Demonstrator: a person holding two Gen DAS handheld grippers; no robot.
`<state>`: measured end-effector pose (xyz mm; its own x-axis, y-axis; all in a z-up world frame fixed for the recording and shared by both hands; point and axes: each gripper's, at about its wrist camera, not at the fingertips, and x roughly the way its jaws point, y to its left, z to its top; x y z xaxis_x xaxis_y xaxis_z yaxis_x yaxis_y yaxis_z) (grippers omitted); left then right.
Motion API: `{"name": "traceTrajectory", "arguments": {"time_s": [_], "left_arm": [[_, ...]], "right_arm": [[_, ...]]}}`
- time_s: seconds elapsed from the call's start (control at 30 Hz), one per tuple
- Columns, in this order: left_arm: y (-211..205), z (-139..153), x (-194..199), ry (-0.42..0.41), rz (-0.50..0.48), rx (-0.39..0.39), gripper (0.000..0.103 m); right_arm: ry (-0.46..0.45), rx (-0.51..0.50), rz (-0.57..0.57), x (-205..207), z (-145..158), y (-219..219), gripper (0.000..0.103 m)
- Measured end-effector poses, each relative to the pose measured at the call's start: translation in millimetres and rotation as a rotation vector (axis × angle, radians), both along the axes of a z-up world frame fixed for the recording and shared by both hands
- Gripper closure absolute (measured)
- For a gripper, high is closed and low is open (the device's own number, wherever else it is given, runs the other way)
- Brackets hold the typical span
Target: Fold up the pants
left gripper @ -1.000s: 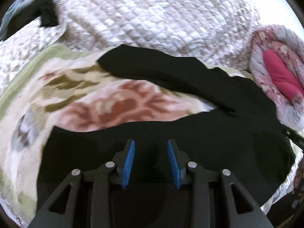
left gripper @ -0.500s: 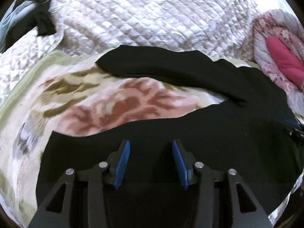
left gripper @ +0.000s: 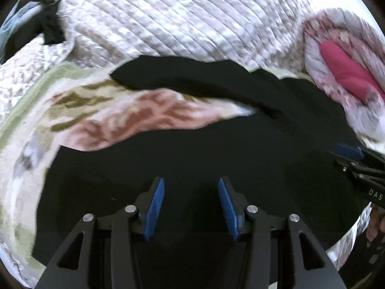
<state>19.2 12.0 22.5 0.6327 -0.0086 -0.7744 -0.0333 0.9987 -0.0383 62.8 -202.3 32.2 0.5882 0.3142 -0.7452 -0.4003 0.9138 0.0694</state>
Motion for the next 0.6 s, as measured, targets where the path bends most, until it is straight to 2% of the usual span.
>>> {"name": "traceTrajectory", "arguments": {"time_s": [0.13, 0.27, 0.37, 0.43, 0.47, 0.5, 0.6], "left_arm": [[-9, -6, 1, -0.01, -0.008, 0.054, 0.051], [-2, -5, 3, -0.013, 0.003, 0.032, 0.051], [11, -3, 4, -0.028, 0.051, 0.037, 0.051], [22, -4, 6, -0.028, 0.089, 0.047, 0.051], [28, -7, 8, -0.021, 0.104, 0.051, 0.049], [32, -9, 9, -0.015, 0.114, 0.043, 0.042], [39, -11, 10, -0.007, 0.128, 0.019, 0.038]], "right_arm": [[0.027, -0.085, 0.038, 1, -16, 16, 0.052], [-0.001, -0.062, 0.034, 0, -10, 14, 0.052], [-0.028, -0.051, 0.019, -1, -5, 11, 0.052], [-0.01, -0.068, 0.002, 3, -9, 11, 0.052], [0.021, -0.071, -0.007, 7, -14, 10, 0.052], [0.04, -0.067, -0.009, 9, -18, 9, 0.052], [0.033, -0.048, -0.015, 11, -14, 7, 0.051]]}}
